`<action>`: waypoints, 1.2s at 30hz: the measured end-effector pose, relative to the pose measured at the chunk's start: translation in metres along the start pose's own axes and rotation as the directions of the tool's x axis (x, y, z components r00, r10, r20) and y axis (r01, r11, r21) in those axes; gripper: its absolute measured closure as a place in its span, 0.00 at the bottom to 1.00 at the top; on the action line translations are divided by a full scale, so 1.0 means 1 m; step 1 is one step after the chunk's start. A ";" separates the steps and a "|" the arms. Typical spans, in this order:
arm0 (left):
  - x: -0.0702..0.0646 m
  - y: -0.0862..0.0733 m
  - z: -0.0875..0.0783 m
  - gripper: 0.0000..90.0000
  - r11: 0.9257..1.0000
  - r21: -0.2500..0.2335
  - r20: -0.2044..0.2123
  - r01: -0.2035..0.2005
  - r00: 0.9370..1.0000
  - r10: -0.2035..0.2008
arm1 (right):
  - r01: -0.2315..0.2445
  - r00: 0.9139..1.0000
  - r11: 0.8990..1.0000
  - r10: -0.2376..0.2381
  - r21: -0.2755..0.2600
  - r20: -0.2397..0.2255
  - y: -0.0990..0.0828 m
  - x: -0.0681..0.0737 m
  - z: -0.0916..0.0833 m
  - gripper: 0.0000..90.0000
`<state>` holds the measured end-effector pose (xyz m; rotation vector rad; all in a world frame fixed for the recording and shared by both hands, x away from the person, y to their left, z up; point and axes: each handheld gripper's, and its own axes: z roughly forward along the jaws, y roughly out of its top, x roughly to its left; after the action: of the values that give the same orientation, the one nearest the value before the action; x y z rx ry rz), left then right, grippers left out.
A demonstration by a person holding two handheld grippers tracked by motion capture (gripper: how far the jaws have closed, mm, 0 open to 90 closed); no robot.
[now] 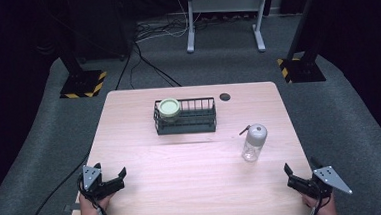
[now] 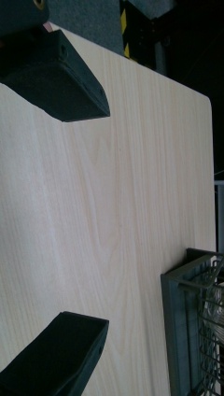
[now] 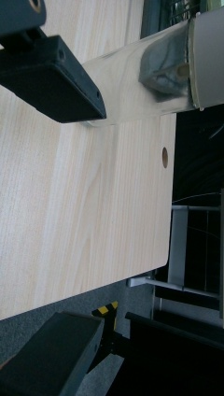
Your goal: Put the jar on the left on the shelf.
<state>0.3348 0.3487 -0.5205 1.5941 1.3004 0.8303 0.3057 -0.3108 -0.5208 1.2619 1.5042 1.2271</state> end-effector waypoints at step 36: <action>0.016 -0.009 -0.017 0.02 0.999 -0.045 -0.003 0.011 1.000 -0.012 | 0.023 0.999 1.000 -0.023 -0.001 0.027 0.000 0.003 0.000 0.01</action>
<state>0.3193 0.3682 -0.5227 1.5493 1.2840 0.8499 0.3051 -0.3077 -0.5213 1.2523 1.4943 1.1913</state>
